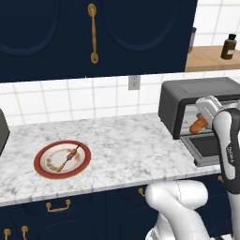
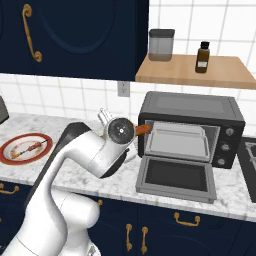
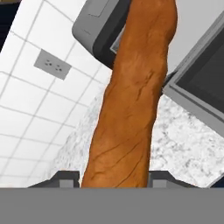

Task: Pick up the kebab skewer and baguette bread, and place them inside the toaster oven. Close the toaster oven door and start by setting the timer.

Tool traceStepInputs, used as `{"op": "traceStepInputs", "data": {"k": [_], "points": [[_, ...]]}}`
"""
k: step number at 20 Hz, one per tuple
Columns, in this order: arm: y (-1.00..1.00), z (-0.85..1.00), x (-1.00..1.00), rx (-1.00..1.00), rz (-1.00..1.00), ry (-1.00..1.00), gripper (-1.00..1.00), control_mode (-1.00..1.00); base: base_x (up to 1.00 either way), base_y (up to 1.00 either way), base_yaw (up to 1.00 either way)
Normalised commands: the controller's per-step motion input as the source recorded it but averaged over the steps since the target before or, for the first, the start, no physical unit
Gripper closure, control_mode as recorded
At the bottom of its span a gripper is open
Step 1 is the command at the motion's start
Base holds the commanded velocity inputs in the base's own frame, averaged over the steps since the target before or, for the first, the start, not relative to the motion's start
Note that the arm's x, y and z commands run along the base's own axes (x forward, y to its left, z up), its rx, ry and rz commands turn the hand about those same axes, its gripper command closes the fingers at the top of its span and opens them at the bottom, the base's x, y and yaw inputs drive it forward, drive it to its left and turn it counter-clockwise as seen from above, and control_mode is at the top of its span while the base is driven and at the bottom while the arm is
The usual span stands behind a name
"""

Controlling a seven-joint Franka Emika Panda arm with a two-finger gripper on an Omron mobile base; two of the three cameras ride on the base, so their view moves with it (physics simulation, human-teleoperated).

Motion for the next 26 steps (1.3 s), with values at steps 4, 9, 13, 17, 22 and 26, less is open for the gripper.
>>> {"op": "traceStepInputs", "data": {"k": [4,9,13,17,22,26], "points": [[-0.94,0.12,0.00,0.00,-0.18,0.05,1.00,-1.00,0.00,0.00,0.00],[-0.62,0.00,0.02,0.00,-0.30,-0.03,1.00,-1.00,0.00,0.00,0.00],[-0.57,-0.04,0.01,0.04,-0.18,-0.01,1.00,-1.00,0.00,0.00,0.00],[-0.07,-0.28,0.21,0.06,-0.05,-0.19,1.00,-1.00,0.00,0.00,0.00],[-0.26,-0.05,0.49,0.09,0.00,-0.02,1.00,-1.00,0.00,0.00,0.00],[-0.13,-0.01,0.62,0.13,0.01,0.02,1.00,-1.00,0.00,0.00,0.00]]}}
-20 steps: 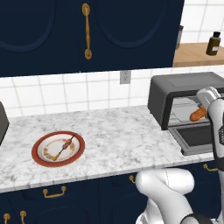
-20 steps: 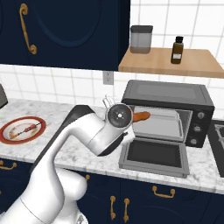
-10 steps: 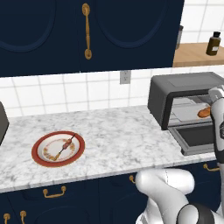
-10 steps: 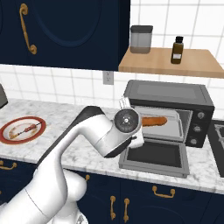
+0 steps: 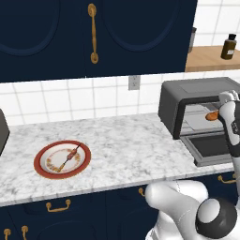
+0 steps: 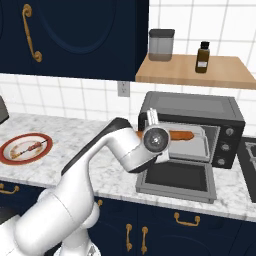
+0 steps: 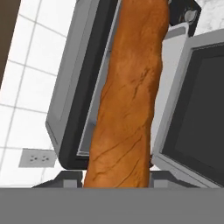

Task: Pick up the kebab skewer and baguette bread, and place them inside the toaster oven. Close the toaster oven door and start by setting the timer.

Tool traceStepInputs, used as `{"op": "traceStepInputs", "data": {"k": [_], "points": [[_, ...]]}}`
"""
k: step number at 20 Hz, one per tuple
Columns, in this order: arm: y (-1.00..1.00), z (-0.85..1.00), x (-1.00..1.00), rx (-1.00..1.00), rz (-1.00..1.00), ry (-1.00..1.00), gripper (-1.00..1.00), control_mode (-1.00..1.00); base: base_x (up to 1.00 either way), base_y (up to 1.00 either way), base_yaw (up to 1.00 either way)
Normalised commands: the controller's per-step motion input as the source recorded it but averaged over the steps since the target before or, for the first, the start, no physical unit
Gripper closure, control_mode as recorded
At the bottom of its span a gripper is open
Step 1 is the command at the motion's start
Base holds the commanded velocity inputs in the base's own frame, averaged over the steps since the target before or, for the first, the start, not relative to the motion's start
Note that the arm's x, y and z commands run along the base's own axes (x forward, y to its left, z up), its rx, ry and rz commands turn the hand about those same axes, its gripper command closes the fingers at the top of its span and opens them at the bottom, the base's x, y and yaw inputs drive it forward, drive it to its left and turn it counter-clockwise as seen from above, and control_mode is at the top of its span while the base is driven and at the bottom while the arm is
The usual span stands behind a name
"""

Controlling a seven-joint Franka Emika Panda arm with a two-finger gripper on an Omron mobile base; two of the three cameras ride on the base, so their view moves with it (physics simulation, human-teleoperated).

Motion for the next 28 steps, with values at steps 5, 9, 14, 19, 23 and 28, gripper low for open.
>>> {"op": "traceStepInputs", "data": {"k": [5,9,14,19,23,28], "points": [[0.00,-0.32,0.36,0.09,0.00,0.00,1.00,-1.00,0.00,0.00,0.00],[0.00,-0.21,0.29,0.00,0.00,-0.03,1.00,-1.00,0.00,0.00,0.00],[0.00,-0.10,0.21,0.00,0.00,0.00,1.00,-1.00,0.00,0.00,0.00],[0.00,-0.16,0.07,0.00,0.00,0.00,1.00,-1.00,0.00,0.00,0.00],[0.00,-0.22,0.14,0.00,0.00,0.00,1.00,-1.00,0.00,0.00,0.00],[0.00,-0.18,0.23,0.00,0.00,0.00,1.00,-1.00,0.00,0.00,0.00]]}}
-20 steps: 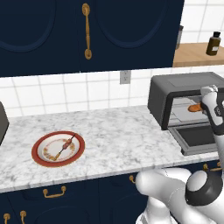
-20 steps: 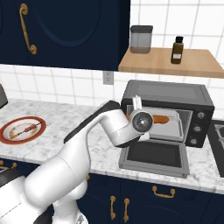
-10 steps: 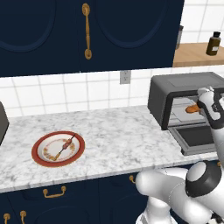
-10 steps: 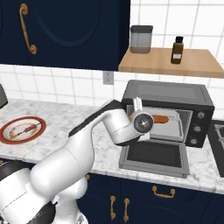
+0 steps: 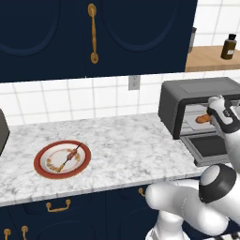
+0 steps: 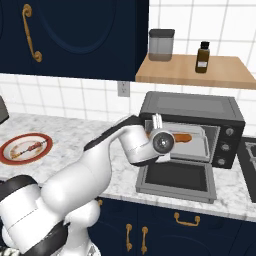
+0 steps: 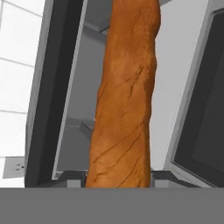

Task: Pick up the kebab skewer and baguette bread, and place them inside the toaster oven. Close the toaster oven door and start by setting the timer.

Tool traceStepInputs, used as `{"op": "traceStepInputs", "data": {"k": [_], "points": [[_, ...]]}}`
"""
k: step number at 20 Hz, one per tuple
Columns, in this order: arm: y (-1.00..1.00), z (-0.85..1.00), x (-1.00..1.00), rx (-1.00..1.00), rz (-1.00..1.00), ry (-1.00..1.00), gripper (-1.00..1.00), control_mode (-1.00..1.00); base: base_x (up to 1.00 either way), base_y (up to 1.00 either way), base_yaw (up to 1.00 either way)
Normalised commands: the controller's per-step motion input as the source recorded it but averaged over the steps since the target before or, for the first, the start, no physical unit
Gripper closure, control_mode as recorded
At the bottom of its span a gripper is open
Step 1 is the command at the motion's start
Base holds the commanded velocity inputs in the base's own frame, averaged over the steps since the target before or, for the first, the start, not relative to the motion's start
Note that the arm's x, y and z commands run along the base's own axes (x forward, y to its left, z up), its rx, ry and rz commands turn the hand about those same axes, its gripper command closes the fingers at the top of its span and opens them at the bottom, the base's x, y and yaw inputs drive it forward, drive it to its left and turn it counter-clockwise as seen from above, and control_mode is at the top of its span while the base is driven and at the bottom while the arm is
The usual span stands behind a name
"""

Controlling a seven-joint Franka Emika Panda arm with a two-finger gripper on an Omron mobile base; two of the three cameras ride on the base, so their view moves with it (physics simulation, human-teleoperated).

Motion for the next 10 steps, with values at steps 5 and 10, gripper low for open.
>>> {"op": "traceStepInputs", "data": {"k": [5,10], "points": [[-0.03,-0.10,0.25,0.00,0.00,0.00,1.00,-1.00,0.00,0.00,0.00],[0.00,-0.21,0.17,0.00,0.00,0.00,1.00,-1.00,0.00,0.00,0.00]]}}
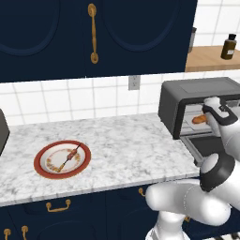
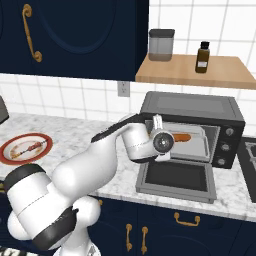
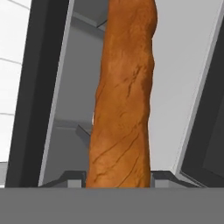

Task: Pick up the kebab skewer and baguette bread, and place them inside the toaster oven. Close the toaster oven door and start by setting the timer.

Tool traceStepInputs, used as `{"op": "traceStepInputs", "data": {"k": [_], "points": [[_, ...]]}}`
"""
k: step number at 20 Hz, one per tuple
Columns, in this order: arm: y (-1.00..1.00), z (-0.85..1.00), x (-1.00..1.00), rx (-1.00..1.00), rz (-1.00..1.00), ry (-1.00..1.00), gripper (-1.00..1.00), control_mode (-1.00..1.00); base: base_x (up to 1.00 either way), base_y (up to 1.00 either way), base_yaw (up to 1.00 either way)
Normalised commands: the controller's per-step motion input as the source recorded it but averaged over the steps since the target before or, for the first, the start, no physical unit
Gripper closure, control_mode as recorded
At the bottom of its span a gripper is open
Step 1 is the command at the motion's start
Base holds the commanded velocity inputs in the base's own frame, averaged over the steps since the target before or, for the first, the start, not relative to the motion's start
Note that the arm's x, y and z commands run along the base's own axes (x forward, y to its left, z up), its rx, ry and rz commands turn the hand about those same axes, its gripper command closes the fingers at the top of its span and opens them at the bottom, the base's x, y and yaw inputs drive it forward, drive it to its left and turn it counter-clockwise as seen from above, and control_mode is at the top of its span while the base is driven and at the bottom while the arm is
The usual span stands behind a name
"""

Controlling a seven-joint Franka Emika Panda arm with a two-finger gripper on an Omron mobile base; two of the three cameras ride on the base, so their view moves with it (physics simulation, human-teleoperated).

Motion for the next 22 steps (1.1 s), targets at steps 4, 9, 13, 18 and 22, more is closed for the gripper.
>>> {"op": "traceStepInputs", "data": {"k": [4,9,13,18,22], "points": [[-0.11,-0.12,0.10,0.00,0.00,0.00,1.00,-1.00,0.00,0.00,0.00],[-0.19,-0.01,0.13,0.00,0.00,0.00,1.00,-1.00,0.00,0.00,0.00],[-0.20,-0.14,0.18,0.00,0.00,0.00,1.00,-1.00,0.00,0.00,0.00],[-0.06,-0.32,0.22,0.00,0.00,0.00,1.00,-1.00,0.00,0.00,0.00],[-0.03,-0.24,0.23,0.00,0.00,0.00,1.00,-1.00,0.00,0.00,0.00]]}}
